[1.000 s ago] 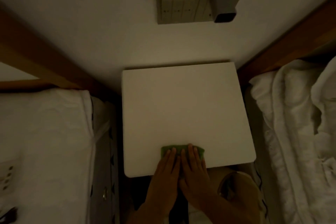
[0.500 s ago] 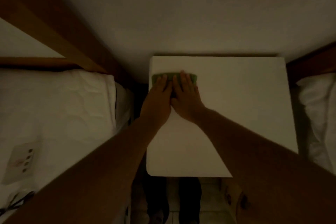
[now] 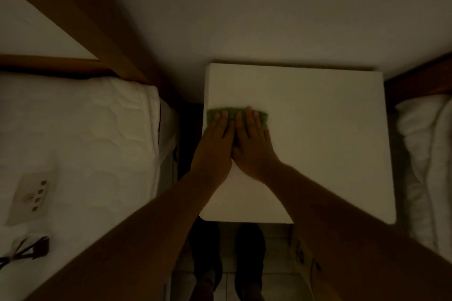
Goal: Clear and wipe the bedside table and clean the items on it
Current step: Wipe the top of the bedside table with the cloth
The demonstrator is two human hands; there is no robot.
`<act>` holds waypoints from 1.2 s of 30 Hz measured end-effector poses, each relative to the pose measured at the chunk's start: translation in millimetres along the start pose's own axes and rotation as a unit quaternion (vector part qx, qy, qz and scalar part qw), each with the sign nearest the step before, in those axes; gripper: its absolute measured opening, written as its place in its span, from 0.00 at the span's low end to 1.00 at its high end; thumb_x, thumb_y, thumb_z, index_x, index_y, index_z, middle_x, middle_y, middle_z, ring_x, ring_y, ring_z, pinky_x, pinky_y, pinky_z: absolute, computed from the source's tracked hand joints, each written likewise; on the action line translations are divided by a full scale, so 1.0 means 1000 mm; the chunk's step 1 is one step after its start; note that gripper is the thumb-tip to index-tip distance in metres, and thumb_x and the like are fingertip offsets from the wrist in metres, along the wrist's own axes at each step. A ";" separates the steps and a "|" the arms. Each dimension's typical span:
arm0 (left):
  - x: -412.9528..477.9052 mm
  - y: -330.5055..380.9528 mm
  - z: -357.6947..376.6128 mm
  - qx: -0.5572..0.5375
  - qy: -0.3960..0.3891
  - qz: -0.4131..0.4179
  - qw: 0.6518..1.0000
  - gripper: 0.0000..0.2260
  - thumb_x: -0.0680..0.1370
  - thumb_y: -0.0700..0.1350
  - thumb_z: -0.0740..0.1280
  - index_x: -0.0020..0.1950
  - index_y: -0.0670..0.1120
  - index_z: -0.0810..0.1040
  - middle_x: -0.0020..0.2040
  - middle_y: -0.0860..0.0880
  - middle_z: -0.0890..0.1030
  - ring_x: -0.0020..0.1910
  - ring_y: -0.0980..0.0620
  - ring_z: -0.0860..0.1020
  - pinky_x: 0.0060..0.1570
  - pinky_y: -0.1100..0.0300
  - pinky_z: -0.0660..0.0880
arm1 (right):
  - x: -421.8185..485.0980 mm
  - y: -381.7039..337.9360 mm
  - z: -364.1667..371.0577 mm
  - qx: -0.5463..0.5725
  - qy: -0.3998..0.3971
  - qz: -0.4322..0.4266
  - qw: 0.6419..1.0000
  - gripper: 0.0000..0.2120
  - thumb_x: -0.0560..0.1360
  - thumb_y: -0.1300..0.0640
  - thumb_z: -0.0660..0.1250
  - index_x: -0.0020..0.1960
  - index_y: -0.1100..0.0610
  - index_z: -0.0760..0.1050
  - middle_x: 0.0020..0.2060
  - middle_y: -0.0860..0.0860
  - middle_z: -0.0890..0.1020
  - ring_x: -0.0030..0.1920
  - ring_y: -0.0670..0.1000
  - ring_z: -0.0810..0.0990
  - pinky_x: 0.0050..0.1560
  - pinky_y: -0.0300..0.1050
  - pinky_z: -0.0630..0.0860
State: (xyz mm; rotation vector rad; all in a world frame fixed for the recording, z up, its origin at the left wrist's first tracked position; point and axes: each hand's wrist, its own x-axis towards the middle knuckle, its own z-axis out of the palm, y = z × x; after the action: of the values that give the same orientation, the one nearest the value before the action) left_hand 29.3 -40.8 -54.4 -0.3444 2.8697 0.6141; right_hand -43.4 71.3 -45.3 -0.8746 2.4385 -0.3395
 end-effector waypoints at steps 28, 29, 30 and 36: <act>-0.166 0.063 0.002 -0.117 -0.074 -0.072 0.988 0.29 0.80 0.43 0.63 0.78 0.45 0.55 0.79 0.46 0.54 0.74 0.52 0.62 0.71 0.60 0.65 | -0.125 -0.034 0.017 -0.070 0.000 -0.006 0.998 0.16 0.75 0.56 0.63 0.63 0.55 0.69 0.56 0.53 0.74 0.54 0.54 0.73 0.53 0.46 0.72; -0.170 0.062 0.004 -0.128 -0.079 -0.078 0.985 0.30 0.81 0.43 0.62 0.79 0.45 0.52 0.79 0.46 0.50 0.74 0.52 0.62 0.70 0.62 0.65 | -0.125 -0.034 0.020 -0.087 0.000 -0.011 0.996 0.14 0.75 0.56 0.63 0.60 0.55 0.69 0.55 0.53 0.74 0.52 0.54 0.72 0.50 0.46 0.72; -0.173 0.061 0.005 -0.132 -0.089 -0.081 0.984 0.32 0.81 0.43 0.61 0.79 0.45 0.48 0.80 0.46 0.46 0.73 0.53 0.63 0.69 0.64 0.65 | -0.126 -0.033 0.022 -0.097 0.001 -0.012 0.995 0.13 0.74 0.58 0.64 0.58 0.55 0.70 0.53 0.53 0.74 0.51 0.54 0.72 0.48 0.46 0.71; -0.187 0.047 0.009 -0.128 -0.111 -0.054 0.984 0.29 0.83 0.43 0.55 0.77 0.43 0.38 0.78 0.46 0.36 0.79 0.48 0.43 0.76 0.61 0.51 | -0.128 -0.029 0.038 -0.087 -0.026 0.050 0.995 0.10 0.74 0.54 0.65 0.54 0.55 0.70 0.49 0.52 0.76 0.48 0.53 0.75 0.44 0.44 0.66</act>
State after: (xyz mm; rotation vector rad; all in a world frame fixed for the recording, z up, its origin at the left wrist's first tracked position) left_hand 196.2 39.6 -1.6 -0.4364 2.5468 0.9383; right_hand 76.6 129.7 -15.8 -0.8183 2.4795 -0.0667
